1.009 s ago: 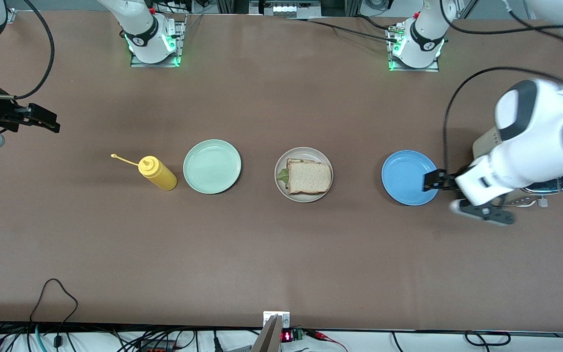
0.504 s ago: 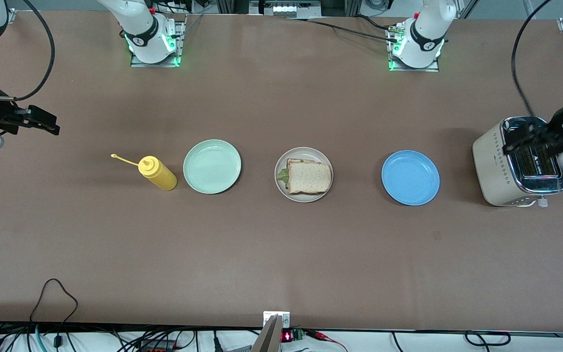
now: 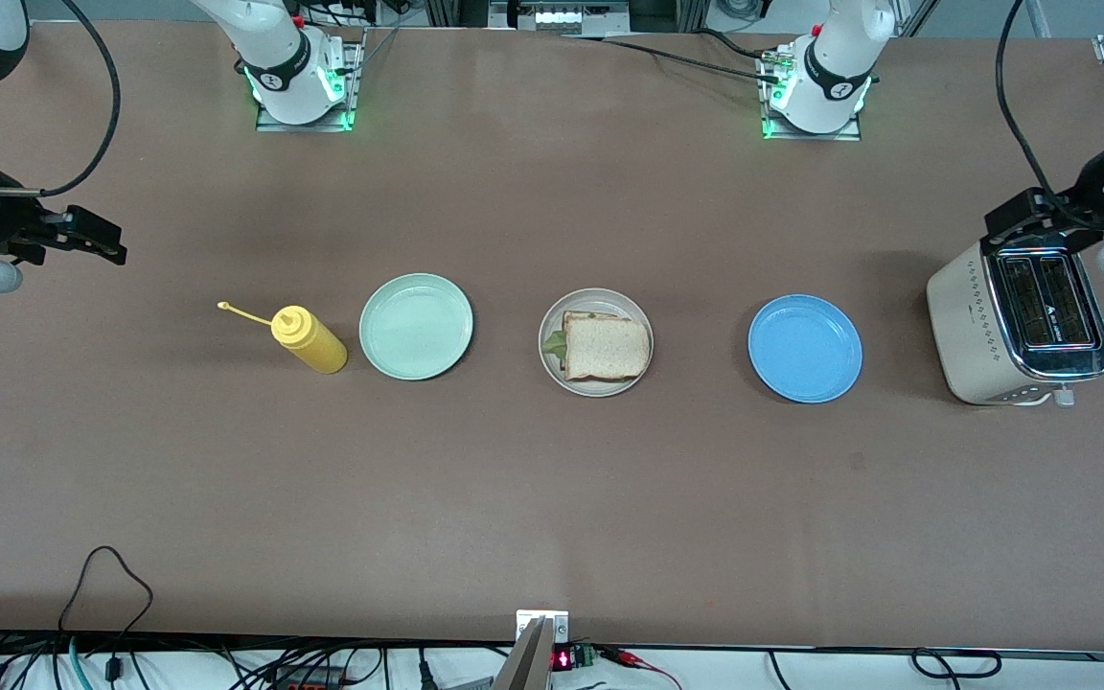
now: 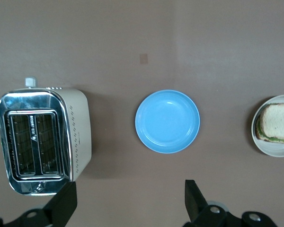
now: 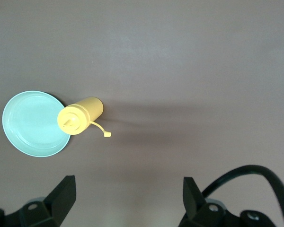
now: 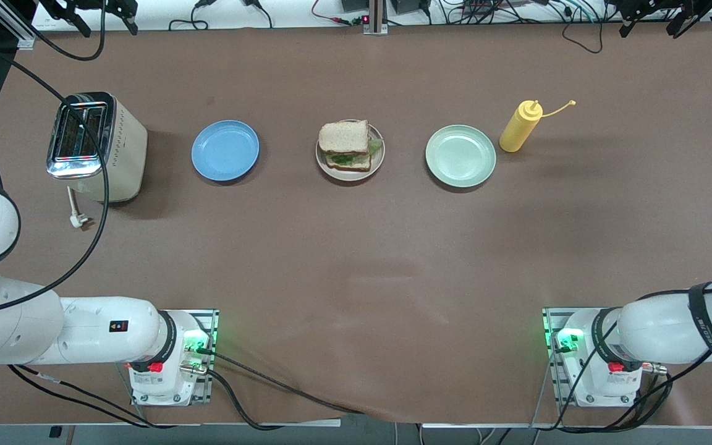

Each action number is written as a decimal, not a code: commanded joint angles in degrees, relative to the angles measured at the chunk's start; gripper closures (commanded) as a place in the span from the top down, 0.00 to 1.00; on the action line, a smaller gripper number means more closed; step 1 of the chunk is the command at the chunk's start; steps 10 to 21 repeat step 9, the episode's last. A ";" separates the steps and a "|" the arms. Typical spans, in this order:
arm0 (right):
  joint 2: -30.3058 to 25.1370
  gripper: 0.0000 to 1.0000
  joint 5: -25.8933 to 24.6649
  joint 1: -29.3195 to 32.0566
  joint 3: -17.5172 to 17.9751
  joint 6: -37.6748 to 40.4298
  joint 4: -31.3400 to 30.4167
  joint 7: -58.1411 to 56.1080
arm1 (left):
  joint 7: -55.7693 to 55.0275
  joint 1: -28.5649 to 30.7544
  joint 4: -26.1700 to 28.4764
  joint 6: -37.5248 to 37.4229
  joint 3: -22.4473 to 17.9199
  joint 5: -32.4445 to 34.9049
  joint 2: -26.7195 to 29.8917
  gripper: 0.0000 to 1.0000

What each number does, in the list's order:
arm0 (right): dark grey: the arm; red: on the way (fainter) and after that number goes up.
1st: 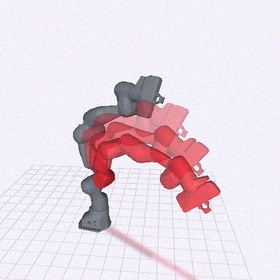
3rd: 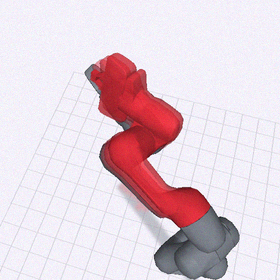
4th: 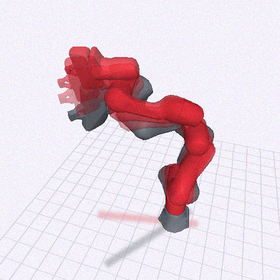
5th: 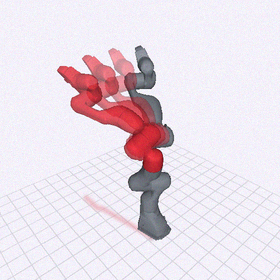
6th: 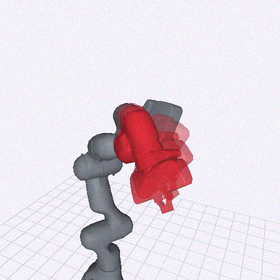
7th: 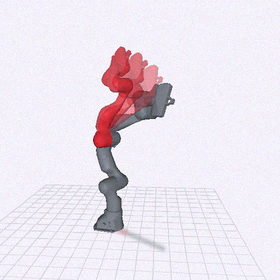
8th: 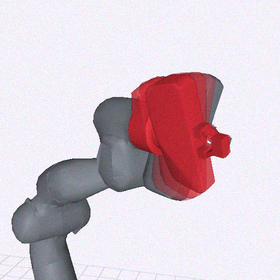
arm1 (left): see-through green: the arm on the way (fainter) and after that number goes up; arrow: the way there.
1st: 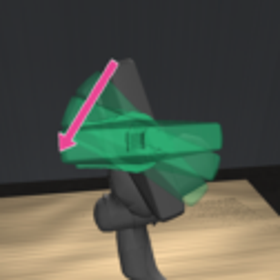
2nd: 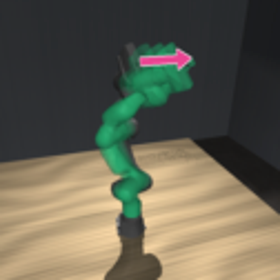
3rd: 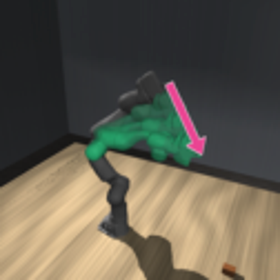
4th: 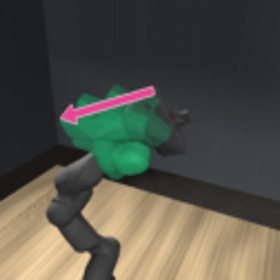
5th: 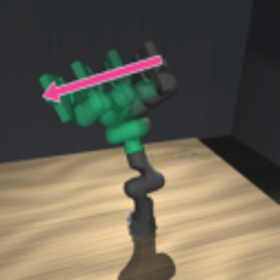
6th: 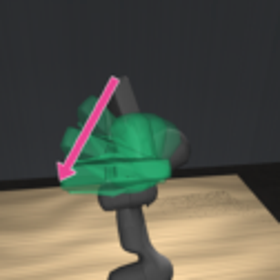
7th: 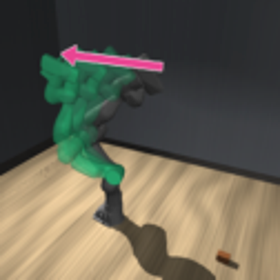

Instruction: Make sandwich in beige plate with both arms

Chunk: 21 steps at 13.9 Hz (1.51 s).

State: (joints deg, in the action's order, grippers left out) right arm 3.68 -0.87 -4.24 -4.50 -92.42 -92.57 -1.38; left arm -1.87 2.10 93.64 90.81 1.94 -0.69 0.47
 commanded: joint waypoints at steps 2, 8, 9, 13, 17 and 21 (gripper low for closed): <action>-0.60 1.00 0.26 0.02 0.02 -0.22 -0.59 -0.11 | -0.15 0.45 5.41 0.24 0.08 0.51 4.71 1.00; -0.69 1.00 0.26 0.02 0.02 -0.04 -0.59 0.24 | -0.15 0.45 5.76 -1.25 -0.01 0.60 5.33 1.00; -0.69 1.00 0.26 0.02 0.02 0.05 -0.59 0.24 | -0.15 0.54 5.76 -1.25 0.08 0.60 5.33 1.00; -0.69 1.00 0.26 0.02 0.02 0.05 -0.59 0.24 | -0.15 0.54 5.76 -1.25 0.08 0.60 5.33 1.00; -0.69 1.00 0.26 0.02 0.02 0.05 -0.59 0.24 | -0.15 0.54 5.76 -1.25 0.08 0.60 5.33 1.00; -0.69 1.00 0.26 0.02 0.02 0.05 -0.59 0.24 | -0.15 0.54 5.76 -1.25 0.08 0.60 5.33 1.00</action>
